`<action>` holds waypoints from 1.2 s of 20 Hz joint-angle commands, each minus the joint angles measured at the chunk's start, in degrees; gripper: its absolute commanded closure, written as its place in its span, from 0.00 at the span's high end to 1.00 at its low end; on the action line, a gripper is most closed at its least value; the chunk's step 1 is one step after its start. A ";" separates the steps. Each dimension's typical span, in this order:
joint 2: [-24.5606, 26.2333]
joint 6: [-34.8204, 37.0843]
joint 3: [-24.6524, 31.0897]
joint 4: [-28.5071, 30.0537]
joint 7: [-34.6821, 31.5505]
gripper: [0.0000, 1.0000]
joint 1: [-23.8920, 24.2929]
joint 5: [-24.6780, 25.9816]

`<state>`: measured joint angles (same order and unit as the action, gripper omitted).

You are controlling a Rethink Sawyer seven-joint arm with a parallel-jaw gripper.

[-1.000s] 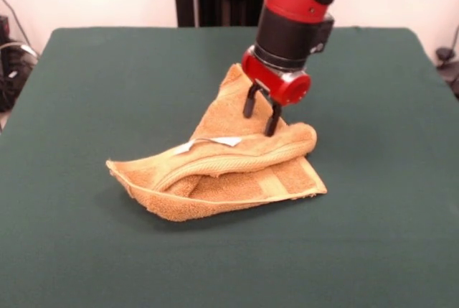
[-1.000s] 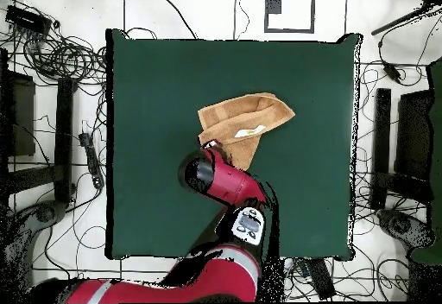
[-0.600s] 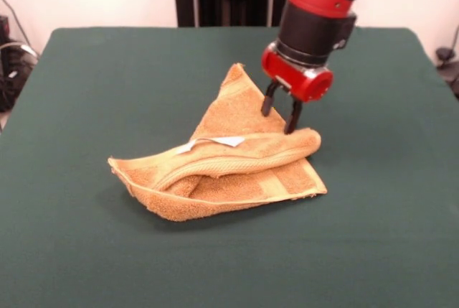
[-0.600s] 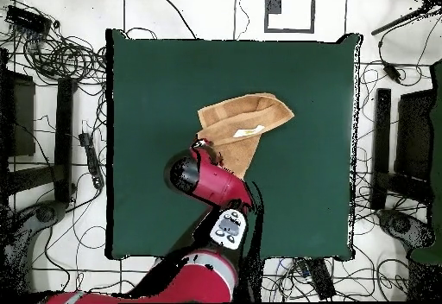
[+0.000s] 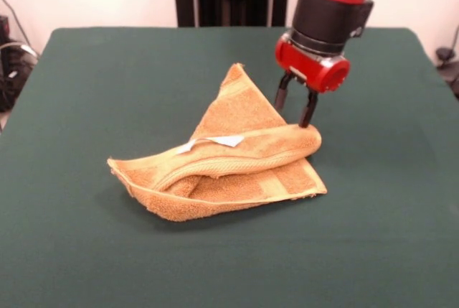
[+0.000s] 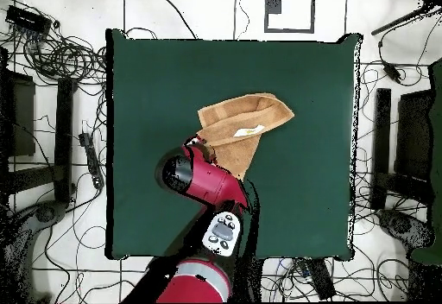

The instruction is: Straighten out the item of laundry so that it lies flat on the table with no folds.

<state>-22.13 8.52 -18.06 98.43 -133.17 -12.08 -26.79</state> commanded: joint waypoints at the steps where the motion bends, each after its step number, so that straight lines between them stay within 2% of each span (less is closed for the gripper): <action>1: -0.58 8.60 1.69 -0.26 -11.54 1.00 -1.47 -2.73; 10: -1.07 12.48 0.51 -3.72 -11.68 1.00 -0.83 -2.62; 19: 5.00 8.85 0.18 -8.35 -12.63 1.00 -1.11 -3.56; 24: 7.11 11.13 -1.63 -10.82 -15.85 1.00 -3.73 -5.32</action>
<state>-21.08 14.54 -20.44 91.78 -133.17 -12.53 -27.72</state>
